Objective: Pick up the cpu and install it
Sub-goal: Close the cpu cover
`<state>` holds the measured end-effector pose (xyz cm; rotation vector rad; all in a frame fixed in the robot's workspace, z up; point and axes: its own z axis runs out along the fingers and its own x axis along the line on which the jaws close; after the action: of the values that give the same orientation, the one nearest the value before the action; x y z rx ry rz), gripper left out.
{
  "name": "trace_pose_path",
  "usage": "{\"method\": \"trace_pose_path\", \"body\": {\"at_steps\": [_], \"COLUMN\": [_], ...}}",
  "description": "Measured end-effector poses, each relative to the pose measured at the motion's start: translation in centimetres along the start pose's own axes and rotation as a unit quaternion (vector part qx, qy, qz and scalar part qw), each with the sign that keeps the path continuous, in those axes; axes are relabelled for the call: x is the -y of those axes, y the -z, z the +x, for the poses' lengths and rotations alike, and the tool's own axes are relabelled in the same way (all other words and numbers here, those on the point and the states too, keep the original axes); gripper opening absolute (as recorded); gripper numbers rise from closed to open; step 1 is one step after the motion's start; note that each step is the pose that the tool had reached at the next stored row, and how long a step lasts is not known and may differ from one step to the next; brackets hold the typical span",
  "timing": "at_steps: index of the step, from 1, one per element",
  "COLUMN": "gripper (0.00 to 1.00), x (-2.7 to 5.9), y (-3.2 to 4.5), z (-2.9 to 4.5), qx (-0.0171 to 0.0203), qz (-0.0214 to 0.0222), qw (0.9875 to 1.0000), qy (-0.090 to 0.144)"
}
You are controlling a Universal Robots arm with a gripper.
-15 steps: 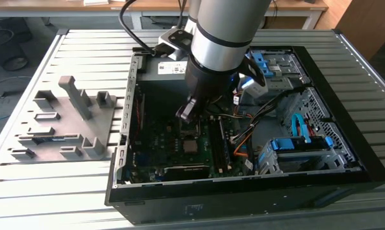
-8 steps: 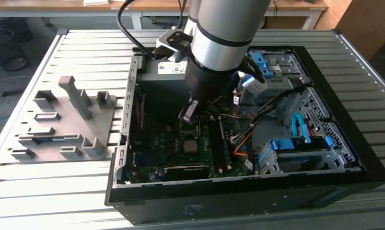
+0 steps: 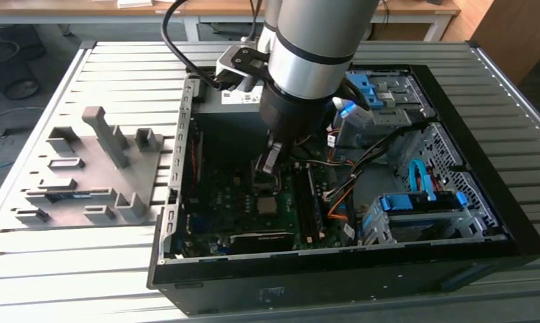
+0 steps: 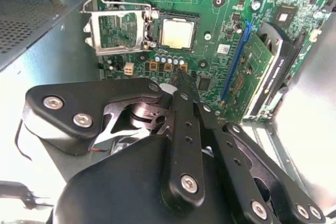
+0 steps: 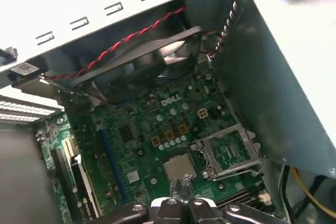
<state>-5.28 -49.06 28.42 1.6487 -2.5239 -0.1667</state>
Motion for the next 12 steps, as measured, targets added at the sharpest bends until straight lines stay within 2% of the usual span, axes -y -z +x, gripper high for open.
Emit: {"method": "trace_pose_path", "body": {"at_steps": [4,6,9,10,12], "gripper": [0.10,0.10,0.10,0.10,0.10], "x": [0.00,0.01,0.01,0.02,0.05], "y": [-0.01,-0.04,-0.11,-0.17,-0.26], "z": [-0.01,-0.01,-0.01,-0.01,-0.02], "qx": [0.0310,0.0434,0.0557,0.0585,0.0618], "qz": [-0.0136,-0.0189,-0.0236,-0.0245,-0.0247], "qw": [0.9994,0.9989,0.9981,0.9979,0.9975], "qy": [0.000,-0.001,-0.008,-0.012,-0.025]}}
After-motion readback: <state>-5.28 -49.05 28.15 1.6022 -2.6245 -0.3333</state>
